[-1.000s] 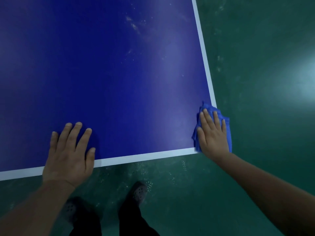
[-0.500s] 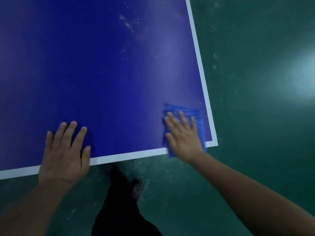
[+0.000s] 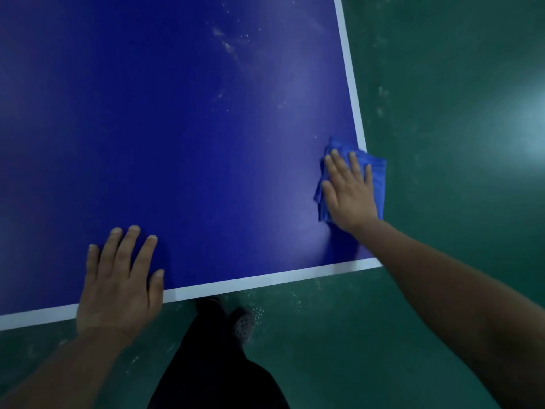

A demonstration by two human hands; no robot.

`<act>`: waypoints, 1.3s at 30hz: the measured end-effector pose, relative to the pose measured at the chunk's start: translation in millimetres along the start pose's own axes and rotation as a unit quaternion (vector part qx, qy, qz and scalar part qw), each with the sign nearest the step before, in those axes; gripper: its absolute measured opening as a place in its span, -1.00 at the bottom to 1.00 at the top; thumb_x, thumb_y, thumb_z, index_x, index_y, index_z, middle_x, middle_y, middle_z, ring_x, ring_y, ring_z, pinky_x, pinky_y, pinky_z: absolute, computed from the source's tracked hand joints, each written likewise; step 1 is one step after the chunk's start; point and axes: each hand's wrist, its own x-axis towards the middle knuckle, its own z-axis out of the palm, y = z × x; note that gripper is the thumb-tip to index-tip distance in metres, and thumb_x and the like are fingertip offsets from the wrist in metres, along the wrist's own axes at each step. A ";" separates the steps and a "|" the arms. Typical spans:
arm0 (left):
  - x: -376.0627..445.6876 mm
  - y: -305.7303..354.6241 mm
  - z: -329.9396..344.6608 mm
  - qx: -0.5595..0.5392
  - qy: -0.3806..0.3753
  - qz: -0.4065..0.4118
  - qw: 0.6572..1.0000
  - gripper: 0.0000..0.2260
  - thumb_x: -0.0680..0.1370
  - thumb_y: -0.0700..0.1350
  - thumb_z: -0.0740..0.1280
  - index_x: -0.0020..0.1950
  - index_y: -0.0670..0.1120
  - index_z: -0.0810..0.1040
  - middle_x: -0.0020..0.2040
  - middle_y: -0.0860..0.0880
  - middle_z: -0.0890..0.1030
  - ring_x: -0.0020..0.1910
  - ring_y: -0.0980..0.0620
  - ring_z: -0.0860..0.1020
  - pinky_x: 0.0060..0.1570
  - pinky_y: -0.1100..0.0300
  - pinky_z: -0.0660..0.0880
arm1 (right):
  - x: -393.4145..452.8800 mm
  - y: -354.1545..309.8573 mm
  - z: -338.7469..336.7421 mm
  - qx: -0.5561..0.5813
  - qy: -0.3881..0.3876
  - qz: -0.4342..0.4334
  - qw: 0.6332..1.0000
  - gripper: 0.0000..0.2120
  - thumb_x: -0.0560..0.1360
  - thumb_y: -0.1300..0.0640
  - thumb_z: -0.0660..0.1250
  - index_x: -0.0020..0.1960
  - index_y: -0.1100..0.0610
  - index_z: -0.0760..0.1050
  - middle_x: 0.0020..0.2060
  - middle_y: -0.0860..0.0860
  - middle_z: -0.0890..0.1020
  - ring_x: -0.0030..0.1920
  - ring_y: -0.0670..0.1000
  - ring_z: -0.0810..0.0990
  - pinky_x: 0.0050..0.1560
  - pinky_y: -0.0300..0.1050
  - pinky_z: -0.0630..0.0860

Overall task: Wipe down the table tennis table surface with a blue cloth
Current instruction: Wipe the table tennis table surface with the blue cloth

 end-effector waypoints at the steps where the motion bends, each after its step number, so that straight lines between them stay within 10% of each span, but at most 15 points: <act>1: 0.7 -0.3 0.4 0.000 0.002 0.002 1.000 -0.42 0.60 0.09 0.02 0.47 -0.24 0.40 0.52 -0.27 0.29 0.55 -0.29 0.16 0.56 -0.09 -0.21 | 4.5 2.7 0.9 0.016 0.005 0.021 1.000 -0.40 0.64 -0.16 -0.17 0.63 0.01 0.08 0.62 -0.07 0.10 0.62 0.10 -0.04 0.56 0.25 -0.15; 12: 0.8 -2.5 2.0 -0.021 -0.008 0.002 1.000 -0.41 0.59 0.10 0.03 0.47 -0.25 0.40 0.52 -0.28 0.29 0.58 -0.23 0.11 0.56 -0.11 -0.20 | -68.4 19.0 11.8 -0.005 -0.010 -0.203 0.979 -0.47 0.68 -0.11 -0.10 0.59 0.06 0.19 0.58 -0.01 0.21 0.60 0.18 0.09 0.51 0.37 0.03; 21: 2.2 -3.0 2.0 -0.022 -0.001 0.000 1.000 -0.37 0.62 0.16 -0.05 0.46 -0.24 0.42 0.52 -0.27 0.29 0.59 -0.21 0.10 0.56 -0.16 -0.14 | -35.3 2.2 9.0 0.002 0.001 -0.045 0.999 -0.46 0.68 -0.12 -0.12 0.62 0.03 0.09 0.60 -0.04 0.14 0.62 0.13 0.00 0.54 0.33 -0.02; 29: 0.8 -5.9 9.1 -0.003 0.005 0.009 1.000 -0.39 0.67 0.17 -0.16 0.50 -0.20 0.33 0.54 -0.23 0.29 0.61 -0.11 -0.01 0.55 -0.23 -0.05 | -55.0 -144.6 11.6 0.024 -0.024 -0.102 0.994 -0.46 0.64 -0.10 0.06 0.58 0.03 0.24 0.58 -0.04 0.23 0.60 0.17 0.06 0.50 0.40 0.01; 39: -3.5 2.2 13.3 0.003 0.061 -0.067 0.996 -0.34 0.67 0.19 -0.12 0.47 -0.27 0.38 0.53 -0.28 0.29 0.55 -0.25 0.20 0.52 -0.29 0.02 | 54.2 -333.6 -19.3 0.068 -0.062 -0.286 0.954 -0.46 0.70 -0.08 -0.11 0.64 0.01 -0.03 0.63 -0.07 -0.02 0.61 0.12 -0.20 0.51 0.33 -0.28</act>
